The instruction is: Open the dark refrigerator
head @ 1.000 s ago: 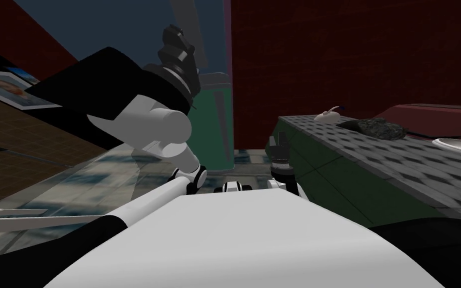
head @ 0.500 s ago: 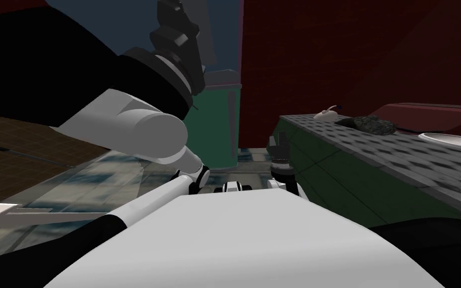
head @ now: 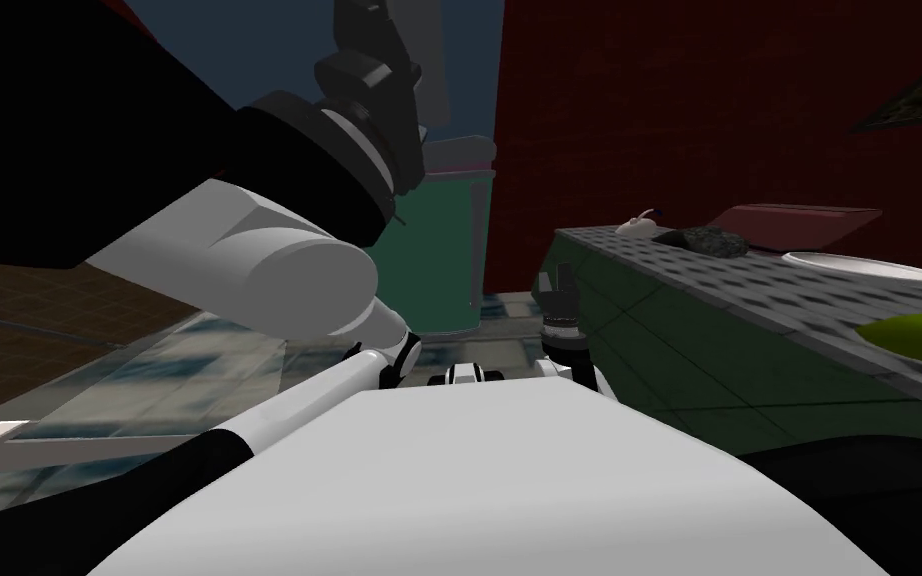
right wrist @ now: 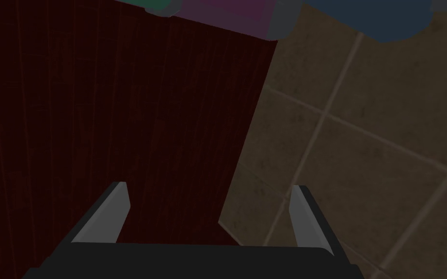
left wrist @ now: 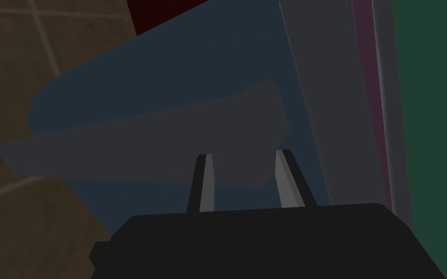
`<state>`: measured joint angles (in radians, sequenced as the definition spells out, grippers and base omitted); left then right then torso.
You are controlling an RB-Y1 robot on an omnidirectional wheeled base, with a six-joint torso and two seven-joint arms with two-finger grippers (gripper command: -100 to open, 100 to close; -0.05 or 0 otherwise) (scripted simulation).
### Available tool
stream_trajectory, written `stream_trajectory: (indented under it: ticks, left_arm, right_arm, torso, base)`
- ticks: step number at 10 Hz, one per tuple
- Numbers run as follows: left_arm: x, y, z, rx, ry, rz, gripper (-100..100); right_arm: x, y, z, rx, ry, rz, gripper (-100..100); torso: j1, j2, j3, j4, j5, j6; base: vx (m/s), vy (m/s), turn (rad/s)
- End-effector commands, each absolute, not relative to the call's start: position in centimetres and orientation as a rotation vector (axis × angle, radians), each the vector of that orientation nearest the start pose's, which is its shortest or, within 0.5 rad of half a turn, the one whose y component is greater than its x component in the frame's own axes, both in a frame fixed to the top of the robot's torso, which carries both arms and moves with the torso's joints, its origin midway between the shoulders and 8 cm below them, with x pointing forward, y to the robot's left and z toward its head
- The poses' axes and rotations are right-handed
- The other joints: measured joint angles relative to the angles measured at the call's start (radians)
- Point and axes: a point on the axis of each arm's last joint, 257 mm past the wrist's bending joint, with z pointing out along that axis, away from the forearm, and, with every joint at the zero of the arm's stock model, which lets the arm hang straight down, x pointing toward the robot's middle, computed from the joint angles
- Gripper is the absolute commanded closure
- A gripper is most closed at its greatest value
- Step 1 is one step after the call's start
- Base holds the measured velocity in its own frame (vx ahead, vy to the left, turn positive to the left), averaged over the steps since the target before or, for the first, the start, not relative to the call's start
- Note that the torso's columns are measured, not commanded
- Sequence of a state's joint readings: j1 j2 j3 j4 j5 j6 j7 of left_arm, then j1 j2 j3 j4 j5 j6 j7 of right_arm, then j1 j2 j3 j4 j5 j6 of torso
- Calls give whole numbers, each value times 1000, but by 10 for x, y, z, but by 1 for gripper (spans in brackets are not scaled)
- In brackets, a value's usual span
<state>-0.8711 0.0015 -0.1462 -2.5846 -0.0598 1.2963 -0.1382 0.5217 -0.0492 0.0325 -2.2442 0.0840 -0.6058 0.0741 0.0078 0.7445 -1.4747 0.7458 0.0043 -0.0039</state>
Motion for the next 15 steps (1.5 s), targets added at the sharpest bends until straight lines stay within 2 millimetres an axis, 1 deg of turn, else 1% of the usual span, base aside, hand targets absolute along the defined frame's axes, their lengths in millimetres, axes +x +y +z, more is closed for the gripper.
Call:
stream_trajectory:
  ticks: [1,2,4,5,7,8,10,11,12,13,14,15]
  left_arm:
    - [358,32,300,-404,1067,-1504,100]
    - [358,32,300,-404,1067,-1504,100]
    - [347,19,304,-374,1068,-1547,100]
    - [347,19,304,-374,1068,-1547,100]
    - [336,7,308,-343,1071,-1590,100]
    - [336,7,308,-343,1071,-1590,100]
    - [325,-5,311,-312,1075,-1632,100]
    - [325,-5,311,-312,1075,-1632,100]
    - [325,-5,311,-312,1075,-1632,100]
    - [331,-11,301,-326,1115,-1624,100]
    - [324,-22,300,-323,1133,-1632,100]
    - [324,-22,300,-323,1133,-1632,100]
  right_arm:
    - [335,-252,19,501,686,1226,0]
    - [335,-252,19,501,686,1226,0]
    - [335,-252,19,501,686,1226,0]
    - [335,-252,19,501,686,1226,0]
    - [335,-252,19,501,686,1226,0]
    - [335,-252,19,501,686,1226,0]
    - [335,-252,19,501,686,1226,0]
    - [335,-252,19,501,686,1225,0]
    - [335,-252,19,501,686,1226,0]
    - [335,-252,19,502,686,1226,0]
    - [335,-252,19,502,686,1226,0]
    - [334,-252,19,501,686,1226,0]
  torso:
    - [3,0,-1,2,0,0]
    - [5,3,1,3,1,1]
    - [6,-3,-4,2,3,-1]
    - [7,-1,-3,2,3,-1]
    - [2,-6,-7,1,1,0]
    - [5,-4,-4,0,2,0]
    - [5,-2,-4,2,3,0]
    - [5,1,-1,2,2,1]
    - [0,-1,-3,2,1,0]
    - [-7,-8,-8,0,-2,1]
    - [-12,-10,-9,-2,-5,3]
    - [-8,-5,-4,-1,-5,6]
  base:
    - [-183,298,-173]
    - [-140,260,-79]
    - [-142,281,-125]
    - [-147,219,-83]
    - [-123,229,-123]
    - [-151,260,-89]
    - [-167,271,-124]
    - [-146,212,-77]
    - [-57,89,17]
    - [-28,27,8]
    - [-35,160,-186]
    - [-11,205,-156]
